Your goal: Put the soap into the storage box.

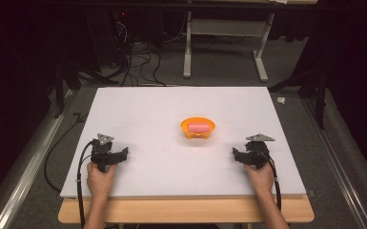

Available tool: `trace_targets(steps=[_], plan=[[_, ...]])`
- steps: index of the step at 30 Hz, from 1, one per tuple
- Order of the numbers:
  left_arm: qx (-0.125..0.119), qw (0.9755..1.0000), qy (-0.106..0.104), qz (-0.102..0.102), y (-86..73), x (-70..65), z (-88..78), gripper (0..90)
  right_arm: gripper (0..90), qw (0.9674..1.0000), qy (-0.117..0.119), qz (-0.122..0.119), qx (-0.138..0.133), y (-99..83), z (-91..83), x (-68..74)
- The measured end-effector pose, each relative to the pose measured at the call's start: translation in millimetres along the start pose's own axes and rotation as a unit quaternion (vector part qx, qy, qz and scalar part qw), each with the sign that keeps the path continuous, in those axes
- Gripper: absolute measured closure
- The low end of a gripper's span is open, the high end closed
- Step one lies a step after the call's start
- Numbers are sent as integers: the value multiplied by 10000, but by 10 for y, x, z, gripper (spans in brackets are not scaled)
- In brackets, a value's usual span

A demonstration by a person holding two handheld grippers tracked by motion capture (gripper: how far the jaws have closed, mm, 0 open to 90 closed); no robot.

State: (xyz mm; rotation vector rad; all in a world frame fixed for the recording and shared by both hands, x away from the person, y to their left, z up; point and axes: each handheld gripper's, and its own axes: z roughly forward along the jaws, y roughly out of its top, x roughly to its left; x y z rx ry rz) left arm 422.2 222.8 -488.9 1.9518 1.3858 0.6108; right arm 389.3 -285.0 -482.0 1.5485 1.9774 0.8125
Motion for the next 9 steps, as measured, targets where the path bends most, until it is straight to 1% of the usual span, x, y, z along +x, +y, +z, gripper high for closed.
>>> trace_targets(steps=[9], plan=[[-2, 10000, 0, -2, 0, 0, 0, 214, 256, 10000, 46, 13, 9, 0, 1, -11]])
